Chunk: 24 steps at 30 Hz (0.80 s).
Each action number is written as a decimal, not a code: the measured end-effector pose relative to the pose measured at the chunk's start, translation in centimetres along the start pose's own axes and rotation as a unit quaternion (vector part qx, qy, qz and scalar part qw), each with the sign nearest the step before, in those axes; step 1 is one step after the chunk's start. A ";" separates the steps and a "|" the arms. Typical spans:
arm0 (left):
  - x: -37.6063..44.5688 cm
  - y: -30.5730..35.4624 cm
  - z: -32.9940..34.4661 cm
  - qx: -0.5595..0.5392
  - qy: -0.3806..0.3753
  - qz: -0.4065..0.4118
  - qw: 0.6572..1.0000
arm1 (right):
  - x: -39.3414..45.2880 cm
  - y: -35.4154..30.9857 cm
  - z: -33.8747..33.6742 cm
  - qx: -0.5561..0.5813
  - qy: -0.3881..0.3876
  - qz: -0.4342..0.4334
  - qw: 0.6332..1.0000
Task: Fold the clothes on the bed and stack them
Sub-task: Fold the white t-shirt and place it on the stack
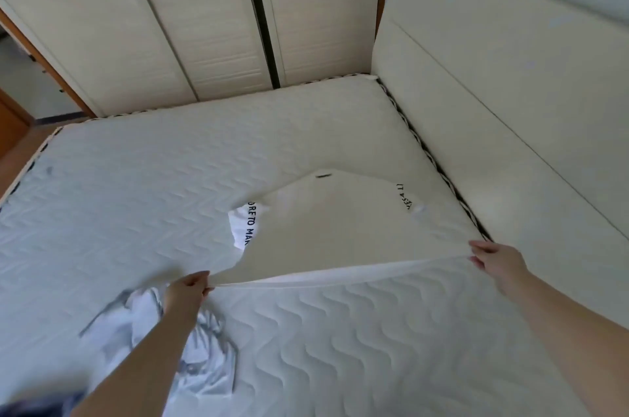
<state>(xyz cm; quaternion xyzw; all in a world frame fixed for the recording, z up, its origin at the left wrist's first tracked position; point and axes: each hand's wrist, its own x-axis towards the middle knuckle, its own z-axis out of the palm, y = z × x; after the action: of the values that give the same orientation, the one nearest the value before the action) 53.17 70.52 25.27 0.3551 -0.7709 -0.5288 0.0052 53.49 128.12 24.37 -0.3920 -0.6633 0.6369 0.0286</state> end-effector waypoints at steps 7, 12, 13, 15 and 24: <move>-3.4 -12.9 1.0 0.074 -0.021 -0.043 0.996 | -1.3 13.8 -3.3 -0.101 0.014 0.057 0.993; -6.2 -21.5 1.0 0.070 -0.026 -0.097 0.993 | -3.6 21.9 -5.2 -0.156 0.043 0.080 0.984; -6.7 -22.9 0.9 0.073 -0.032 -0.100 0.992 | -4.0 23.1 -5.5 -0.157 0.042 0.079 0.983; -7.4 -25.7 1.0 0.072 -0.030 -0.105 0.991 | -4.4 25.2 -5.9 -0.157 0.052 0.089 0.982; -9.6 -38.7 0.7 0.101 -0.044 -0.180 0.978 | -4.6 35.4 -9.5 -0.198 0.093 0.123 0.968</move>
<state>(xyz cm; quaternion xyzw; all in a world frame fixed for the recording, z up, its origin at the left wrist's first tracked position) 81.04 69.12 -3.25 0.4627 -0.7434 -0.4559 -0.1598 78.89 129.21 -2.48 -0.5255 -0.7177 0.4521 -0.0665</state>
